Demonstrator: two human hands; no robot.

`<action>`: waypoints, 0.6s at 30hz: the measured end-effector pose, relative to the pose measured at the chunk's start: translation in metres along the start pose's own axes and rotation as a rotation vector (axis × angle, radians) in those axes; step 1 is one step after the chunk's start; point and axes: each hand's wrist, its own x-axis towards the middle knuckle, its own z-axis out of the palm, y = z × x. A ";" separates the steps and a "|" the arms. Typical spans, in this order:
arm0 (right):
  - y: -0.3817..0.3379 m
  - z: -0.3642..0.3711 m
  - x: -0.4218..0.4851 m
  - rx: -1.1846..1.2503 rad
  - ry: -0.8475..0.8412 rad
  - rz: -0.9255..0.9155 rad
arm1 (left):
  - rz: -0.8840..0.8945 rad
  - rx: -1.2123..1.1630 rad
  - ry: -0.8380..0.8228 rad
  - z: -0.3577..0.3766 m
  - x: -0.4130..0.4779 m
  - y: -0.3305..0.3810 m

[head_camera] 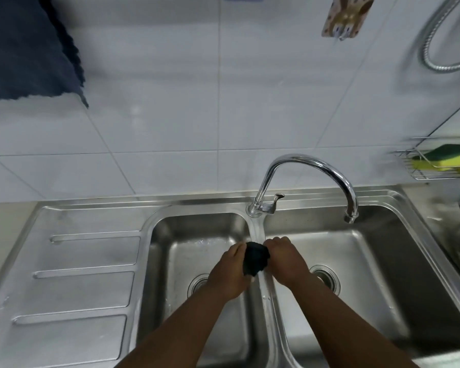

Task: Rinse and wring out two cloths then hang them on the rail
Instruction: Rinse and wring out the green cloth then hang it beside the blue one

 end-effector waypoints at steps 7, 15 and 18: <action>-0.034 -0.044 -0.021 0.397 0.061 -0.086 | 0.082 -0.009 0.174 -0.012 0.000 0.008; -0.074 -0.100 -0.045 0.706 0.068 -0.159 | 0.156 -0.100 0.175 -0.083 -0.047 0.007; -0.090 -0.124 -0.053 0.612 0.031 -0.231 | 0.098 -0.192 0.104 -0.113 -0.070 0.009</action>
